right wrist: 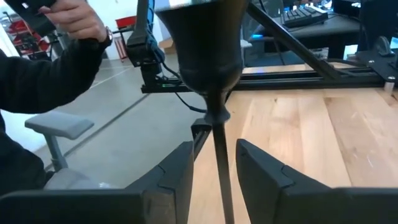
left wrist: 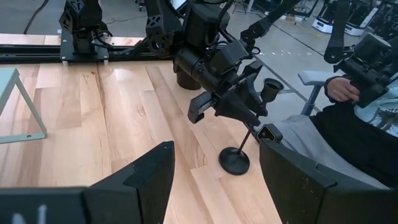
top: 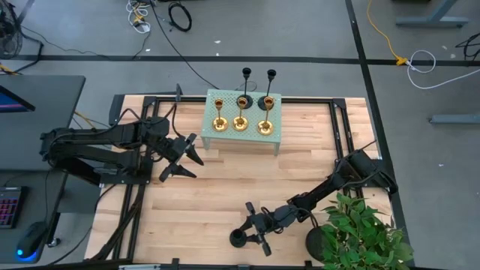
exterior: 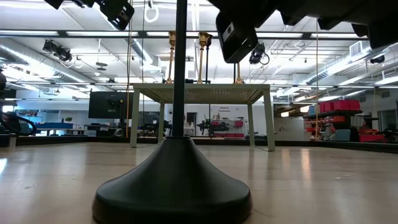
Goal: Pick & Place candle stick holders
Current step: Put the black candle holder on the shelf aligned with the other black candle holders
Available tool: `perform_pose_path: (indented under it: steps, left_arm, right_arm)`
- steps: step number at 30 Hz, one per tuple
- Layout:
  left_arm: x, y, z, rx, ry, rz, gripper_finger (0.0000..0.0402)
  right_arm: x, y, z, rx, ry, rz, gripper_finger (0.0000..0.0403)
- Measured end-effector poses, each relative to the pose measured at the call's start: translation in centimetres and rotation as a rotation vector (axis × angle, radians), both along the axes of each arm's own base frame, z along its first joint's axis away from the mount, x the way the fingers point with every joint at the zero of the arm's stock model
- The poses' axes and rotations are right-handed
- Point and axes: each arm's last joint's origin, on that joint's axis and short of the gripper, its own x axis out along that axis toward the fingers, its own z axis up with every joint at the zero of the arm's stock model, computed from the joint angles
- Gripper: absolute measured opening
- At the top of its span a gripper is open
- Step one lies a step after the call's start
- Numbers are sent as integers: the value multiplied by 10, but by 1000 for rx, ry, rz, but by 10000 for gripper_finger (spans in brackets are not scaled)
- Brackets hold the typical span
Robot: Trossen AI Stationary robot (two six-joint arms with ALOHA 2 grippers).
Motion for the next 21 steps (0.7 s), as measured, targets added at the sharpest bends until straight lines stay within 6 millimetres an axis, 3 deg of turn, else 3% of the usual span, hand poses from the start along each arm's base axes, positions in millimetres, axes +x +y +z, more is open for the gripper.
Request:
perform_pose_path:
  steps: [4,11,21]
  left_arm:
    - [0,0,0,0,0,0,236]
    - [0,0,0,1,0,0,236]
    - [0,0,0,5,-2,-1,236]
  right_arm:
    - [0,0,-1,-5,3,-14,96]
    - [0,-1,-1,-62,-16,-33,12]
    - [5,-10,-1,-87,-25,-94,5]
